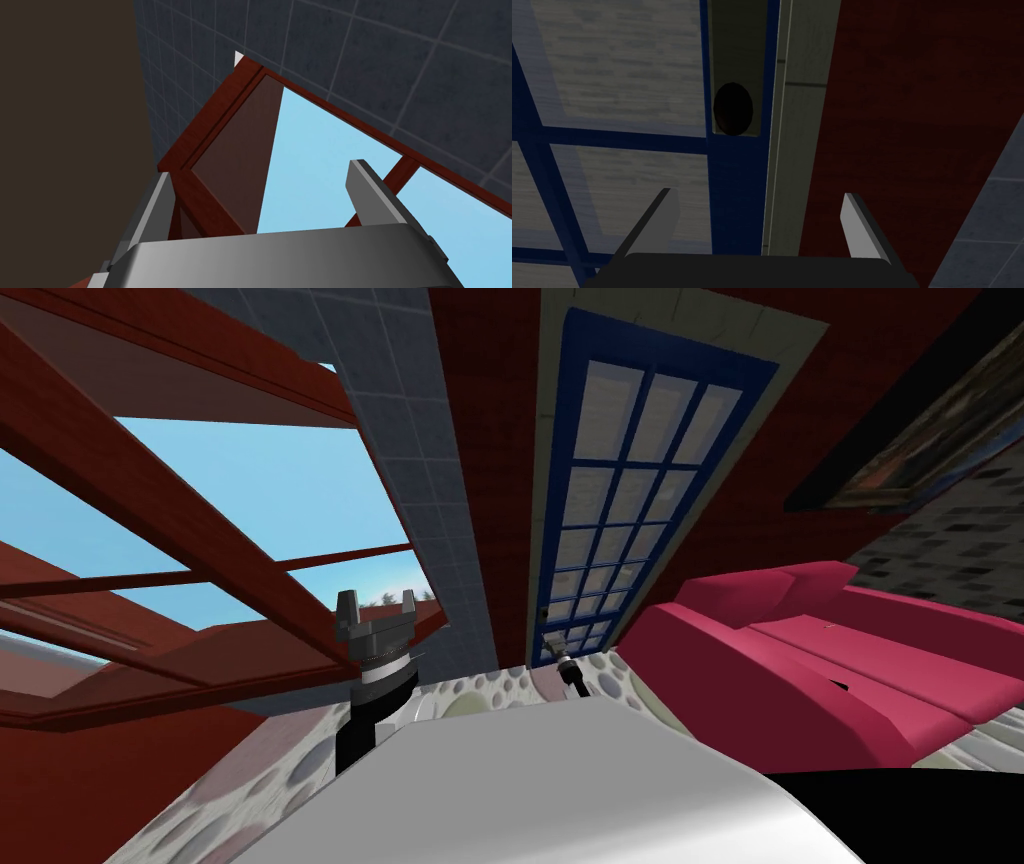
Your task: Pull the door open
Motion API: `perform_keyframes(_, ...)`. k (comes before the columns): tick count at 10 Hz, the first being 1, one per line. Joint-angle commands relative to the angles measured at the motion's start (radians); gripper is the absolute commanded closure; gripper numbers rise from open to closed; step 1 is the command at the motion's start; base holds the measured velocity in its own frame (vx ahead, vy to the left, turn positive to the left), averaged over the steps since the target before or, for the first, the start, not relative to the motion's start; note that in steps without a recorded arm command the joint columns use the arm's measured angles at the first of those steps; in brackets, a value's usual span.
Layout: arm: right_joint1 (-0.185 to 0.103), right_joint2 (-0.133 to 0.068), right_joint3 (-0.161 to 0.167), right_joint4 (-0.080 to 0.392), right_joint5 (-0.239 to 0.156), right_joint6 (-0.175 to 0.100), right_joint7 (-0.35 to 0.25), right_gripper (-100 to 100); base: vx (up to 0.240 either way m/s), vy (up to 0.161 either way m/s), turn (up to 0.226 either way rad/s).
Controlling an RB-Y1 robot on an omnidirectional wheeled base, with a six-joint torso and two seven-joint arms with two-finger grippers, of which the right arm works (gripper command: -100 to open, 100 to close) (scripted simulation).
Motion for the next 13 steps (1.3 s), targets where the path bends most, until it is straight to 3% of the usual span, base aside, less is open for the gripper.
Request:
perform_keyframes(1, -0.012, -0.015, -0.029, 0.031, -0.009, -0.016, 0.000, -100, 0.022, 0.034, 0.225)
perform_keyframes(2, -0.012, -0.015, -0.029, 0.031, -0.009, -0.016, 0.000, -100, 0.025, 0.018, 0.057)
perform_keyframes(6, -0.018, -0.056, -0.129, 0.063, -0.033, -0.033, -0.017, -100, 0.073, 0.018, 0.271)
perform_keyframes(7, -0.019, -0.061, -0.144, 0.068, -0.036, -0.036, -0.020, -100, 0.119, -0.013, 0.218)
perform_keyframes(9, -0.019, -0.061, -0.144, 0.068, -0.036, -0.036, -0.020, -100, 0.054, -0.020, 0.030)
perform_keyframes(10, -0.020, -0.070, -0.170, 0.076, -0.043, -0.040, -0.025, -100, 0.074, -0.036, 0.202)
perform_keyframes(11, -0.020, -0.070, -0.170, 0.076, -0.043, -0.040, -0.025, -100, 0.072, -0.039, 0.134)
perform_keyframes(13, -0.022, -0.080, -0.208, 0.089, -0.052, -0.046, -0.032, -100, 0.101, -0.061, 0.182)
